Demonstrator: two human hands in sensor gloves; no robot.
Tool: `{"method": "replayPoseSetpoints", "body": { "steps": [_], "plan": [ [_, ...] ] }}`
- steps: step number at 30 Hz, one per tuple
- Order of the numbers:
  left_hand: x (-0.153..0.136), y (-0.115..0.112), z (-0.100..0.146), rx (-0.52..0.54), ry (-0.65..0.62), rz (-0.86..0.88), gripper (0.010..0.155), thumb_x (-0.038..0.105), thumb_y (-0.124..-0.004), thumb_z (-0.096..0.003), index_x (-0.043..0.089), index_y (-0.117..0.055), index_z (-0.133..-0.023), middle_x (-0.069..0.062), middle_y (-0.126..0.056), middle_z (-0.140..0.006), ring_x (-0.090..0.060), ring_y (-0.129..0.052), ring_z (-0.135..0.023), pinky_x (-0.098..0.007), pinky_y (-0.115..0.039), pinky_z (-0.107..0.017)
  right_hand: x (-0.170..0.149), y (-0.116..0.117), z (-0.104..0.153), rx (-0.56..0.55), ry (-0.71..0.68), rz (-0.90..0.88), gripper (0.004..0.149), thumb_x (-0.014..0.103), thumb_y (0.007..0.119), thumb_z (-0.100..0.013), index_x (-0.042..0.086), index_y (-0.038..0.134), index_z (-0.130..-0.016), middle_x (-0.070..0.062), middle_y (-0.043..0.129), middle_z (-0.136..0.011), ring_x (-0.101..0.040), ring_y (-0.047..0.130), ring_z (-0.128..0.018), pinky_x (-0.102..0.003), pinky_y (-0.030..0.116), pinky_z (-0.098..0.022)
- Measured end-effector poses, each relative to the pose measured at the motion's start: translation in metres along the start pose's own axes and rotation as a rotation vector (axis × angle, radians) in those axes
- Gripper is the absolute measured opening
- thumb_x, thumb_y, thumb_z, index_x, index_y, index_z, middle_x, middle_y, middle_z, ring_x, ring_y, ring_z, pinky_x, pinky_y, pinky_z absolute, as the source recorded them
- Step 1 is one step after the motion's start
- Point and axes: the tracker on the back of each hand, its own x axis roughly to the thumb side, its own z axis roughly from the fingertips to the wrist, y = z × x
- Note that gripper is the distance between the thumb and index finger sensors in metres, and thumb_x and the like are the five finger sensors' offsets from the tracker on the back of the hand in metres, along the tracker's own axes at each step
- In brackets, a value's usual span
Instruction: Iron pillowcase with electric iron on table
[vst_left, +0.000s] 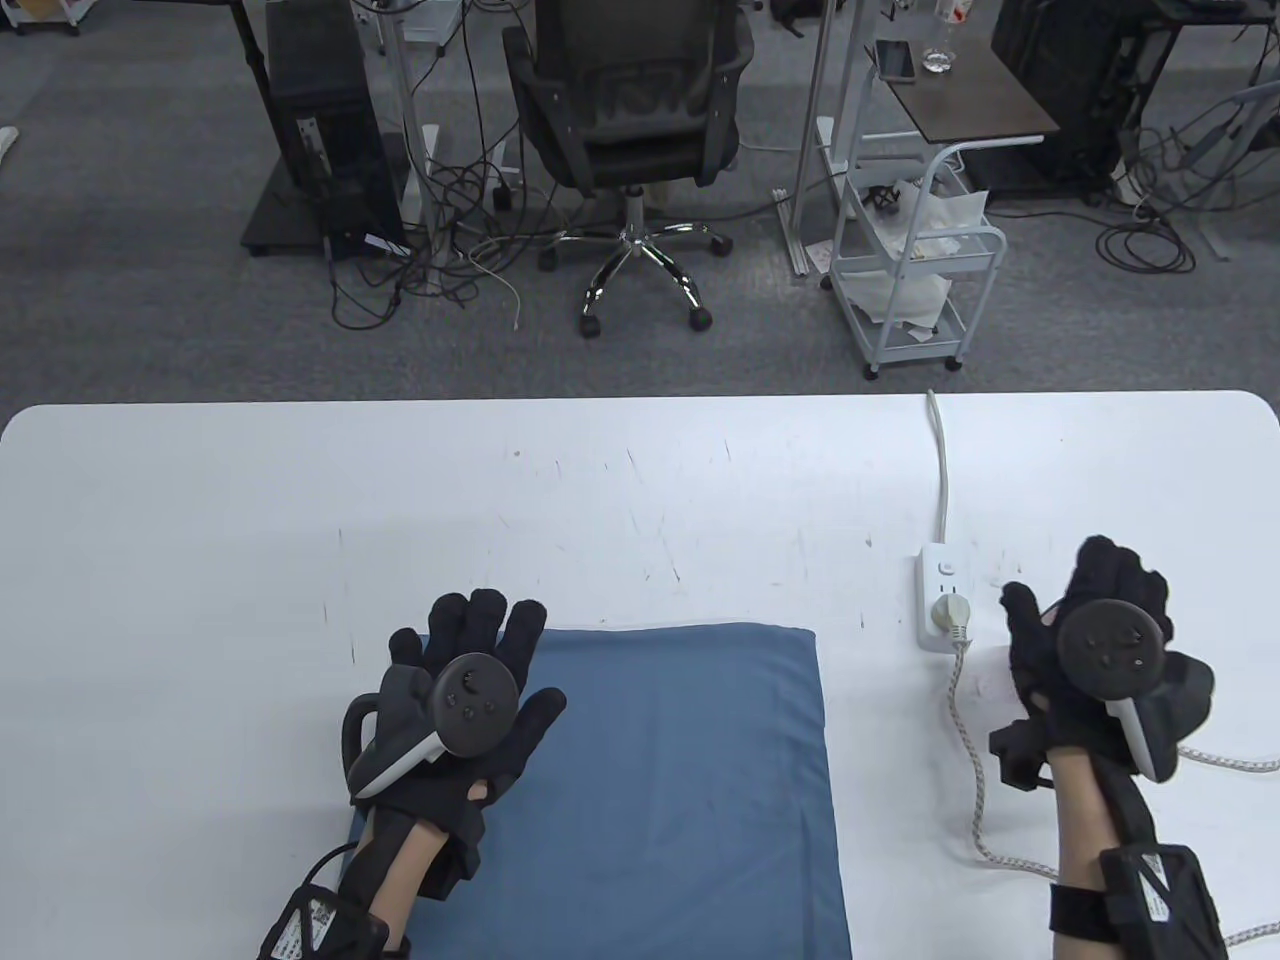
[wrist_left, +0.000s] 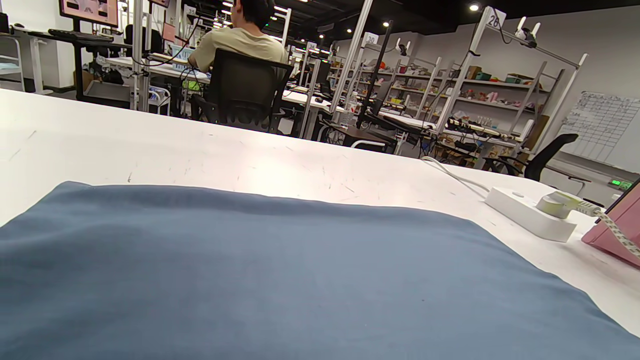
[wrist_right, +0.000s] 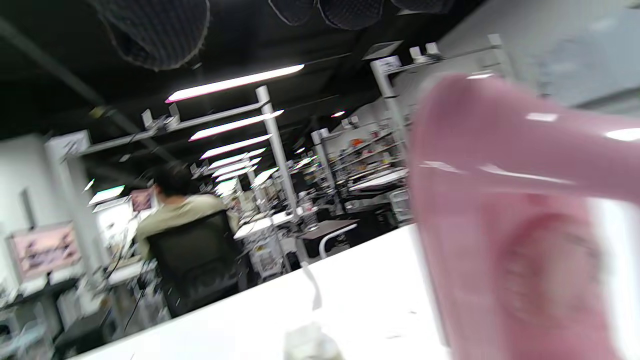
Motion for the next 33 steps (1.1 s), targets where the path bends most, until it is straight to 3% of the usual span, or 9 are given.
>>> {"method": "replayPoseSetpoints", "body": {
  "steps": [3,6,10,15,19,33],
  "plan": [
    [-0.004,0.0,-0.001,0.0,0.013,-0.002,0.077,0.064,-0.046,-0.0499,0.039,-0.001,-0.107,-0.006,0.002,-0.118,-0.04,0.003,-0.108,-0.072,-0.01,-0.073,0.029,0.028,-0.02,0.136,-0.052,0.101,0.081,0.047,0.07,-0.052,0.009,0.029,-0.111,-0.022,0.03,-0.116,-0.062,0.024,-0.1,-0.073,0.032,-0.07],
    [-0.007,-0.001,-0.002,-0.003,0.024,-0.003,0.077,0.064,-0.046,-0.0499,0.039,-0.001,-0.107,-0.006,0.002,-0.118,-0.04,0.003,-0.108,-0.072,-0.01,-0.073,0.039,0.062,-0.037,0.26,-0.05,0.176,0.082,0.047,0.069,-0.051,0.01,0.028,-0.111,-0.02,0.03,-0.117,-0.06,0.021,-0.1,-0.072,0.03,-0.07],
    [-0.011,-0.002,-0.003,-0.006,0.04,-0.006,0.076,0.064,-0.046,-0.0497,0.039,-0.004,-0.107,-0.006,0.002,-0.118,-0.04,0.003,-0.108,-0.072,-0.009,-0.073,0.032,0.11,-0.052,0.417,0.004,0.263,0.08,0.047,0.069,-0.051,0.013,0.028,-0.111,-0.016,0.03,-0.118,-0.058,0.02,-0.101,-0.072,0.031,-0.07],
    [-0.013,-0.003,-0.004,-0.009,0.053,-0.005,0.077,0.064,-0.046,-0.0498,0.039,-0.001,-0.107,-0.006,0.002,-0.118,-0.04,0.003,-0.108,-0.072,-0.009,-0.073,0.015,0.143,-0.056,0.508,0.036,0.291,0.079,0.047,0.069,-0.051,0.014,0.029,-0.111,-0.015,0.032,-0.118,-0.056,0.021,-0.102,-0.072,0.034,-0.069],
    [-0.014,-0.003,-0.006,-0.012,0.057,-0.009,0.077,0.064,-0.046,-0.0498,0.039,-0.001,-0.107,-0.006,0.002,-0.118,-0.04,0.003,-0.108,-0.072,-0.009,-0.073,0.011,0.156,-0.056,0.578,0.042,0.281,0.079,0.047,0.069,-0.051,0.015,0.029,-0.111,-0.015,0.03,-0.118,-0.054,0.022,-0.103,-0.073,0.035,-0.07],
    [-0.02,-0.002,-0.006,-0.016,0.08,-0.004,0.077,0.064,-0.046,-0.0498,0.039,-0.001,-0.107,-0.006,0.002,-0.118,-0.04,0.003,-0.108,-0.072,-0.009,-0.073,0.013,0.162,-0.054,0.548,0.008,0.342,0.072,0.044,0.069,-0.05,0.017,0.04,-0.11,-0.016,0.04,-0.117,-0.049,0.039,-0.105,-0.073,0.034,-0.07]
  ]
}}
